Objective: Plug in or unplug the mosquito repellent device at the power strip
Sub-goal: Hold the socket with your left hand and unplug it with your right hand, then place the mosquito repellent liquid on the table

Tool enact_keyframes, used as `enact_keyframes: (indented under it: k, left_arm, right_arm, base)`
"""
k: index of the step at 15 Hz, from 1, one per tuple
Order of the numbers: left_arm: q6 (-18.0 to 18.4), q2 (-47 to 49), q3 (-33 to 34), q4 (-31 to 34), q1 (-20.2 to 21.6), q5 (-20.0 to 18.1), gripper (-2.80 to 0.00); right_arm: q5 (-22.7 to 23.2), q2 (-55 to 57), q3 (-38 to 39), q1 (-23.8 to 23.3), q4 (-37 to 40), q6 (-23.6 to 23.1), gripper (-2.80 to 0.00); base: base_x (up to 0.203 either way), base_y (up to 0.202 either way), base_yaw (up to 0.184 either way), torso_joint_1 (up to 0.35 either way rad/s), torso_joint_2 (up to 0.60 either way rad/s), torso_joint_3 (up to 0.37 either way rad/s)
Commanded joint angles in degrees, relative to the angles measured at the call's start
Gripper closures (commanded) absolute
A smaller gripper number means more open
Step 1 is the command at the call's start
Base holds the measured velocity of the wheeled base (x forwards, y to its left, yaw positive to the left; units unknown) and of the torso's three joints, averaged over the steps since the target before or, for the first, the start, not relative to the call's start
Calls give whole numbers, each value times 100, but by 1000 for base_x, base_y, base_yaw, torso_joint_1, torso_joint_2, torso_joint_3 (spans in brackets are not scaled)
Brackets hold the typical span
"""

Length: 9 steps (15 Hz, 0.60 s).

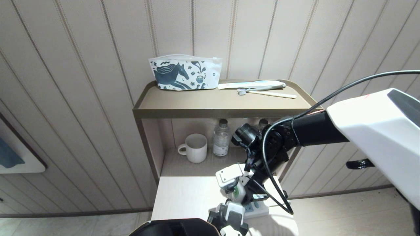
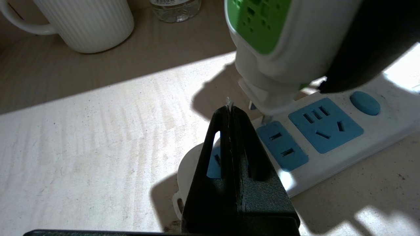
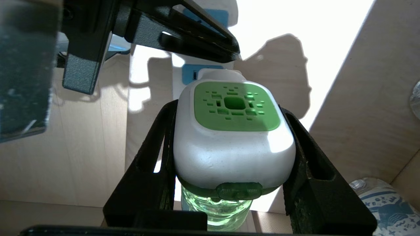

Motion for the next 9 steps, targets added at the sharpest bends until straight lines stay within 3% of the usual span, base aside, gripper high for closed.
enact_keyframes:
  k: [1,5,9]
  left_arm:
    - [-7,-72,23,-244,4,33,0]
    - [-7,-446,272,-244,72,63,0]
    - [-26,-1234,1390,-244,725,66,0]
  right_arm:
    - [5,-7,-110,-94,12,-36,0]
    - [-24,-219,-133,-317,0,-36,0]
    - [-53,-709,251,-579,-1,-35,0]
  base:
    - [0,0,0,0,0,0]
    - [0,0,0,0,0,0]
    - [0,0,0,0,0,0]
